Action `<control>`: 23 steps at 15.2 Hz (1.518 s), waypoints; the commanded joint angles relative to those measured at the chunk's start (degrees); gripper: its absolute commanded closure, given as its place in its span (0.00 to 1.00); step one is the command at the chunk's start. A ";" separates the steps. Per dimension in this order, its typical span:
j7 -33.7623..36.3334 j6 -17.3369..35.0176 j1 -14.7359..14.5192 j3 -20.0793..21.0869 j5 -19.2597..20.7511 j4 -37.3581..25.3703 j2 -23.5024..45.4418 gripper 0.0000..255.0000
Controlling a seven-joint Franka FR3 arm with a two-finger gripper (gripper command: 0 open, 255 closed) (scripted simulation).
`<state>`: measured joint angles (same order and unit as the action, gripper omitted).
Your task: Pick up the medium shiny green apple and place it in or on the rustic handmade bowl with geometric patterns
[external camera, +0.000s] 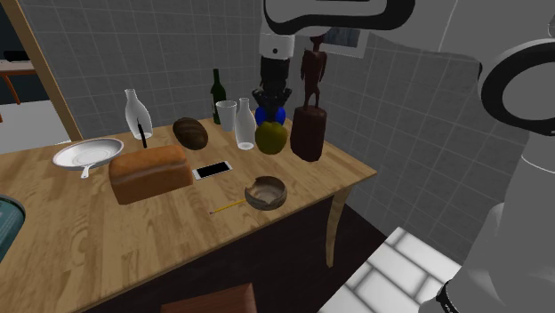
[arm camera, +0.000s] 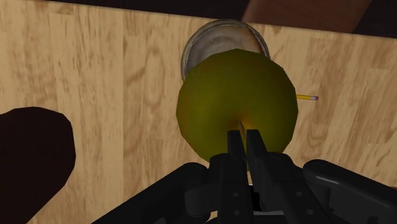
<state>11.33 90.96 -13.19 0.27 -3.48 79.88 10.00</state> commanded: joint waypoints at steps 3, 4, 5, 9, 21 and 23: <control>-0.21 3.50 0.00 -0.01 -0.02 4.26 -0.79 1.00; -0.26 4.33 0.00 -0.01 -0.02 5.26 -0.95 1.00; -0.30 5.15 -0.01 -0.01 -0.03 6.22 -1.09 1.00; -0.47 8.37 -0.03 0.00 -0.06 9.85 -1.50 1.00; -0.95 17.05 -0.08 0.03 -0.18 18.46 -1.42 1.00; -0.95 17.04 -0.08 0.03 -0.18 18.44 -1.41 1.00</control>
<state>10.41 107.88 -13.28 0.31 -3.65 98.25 8.57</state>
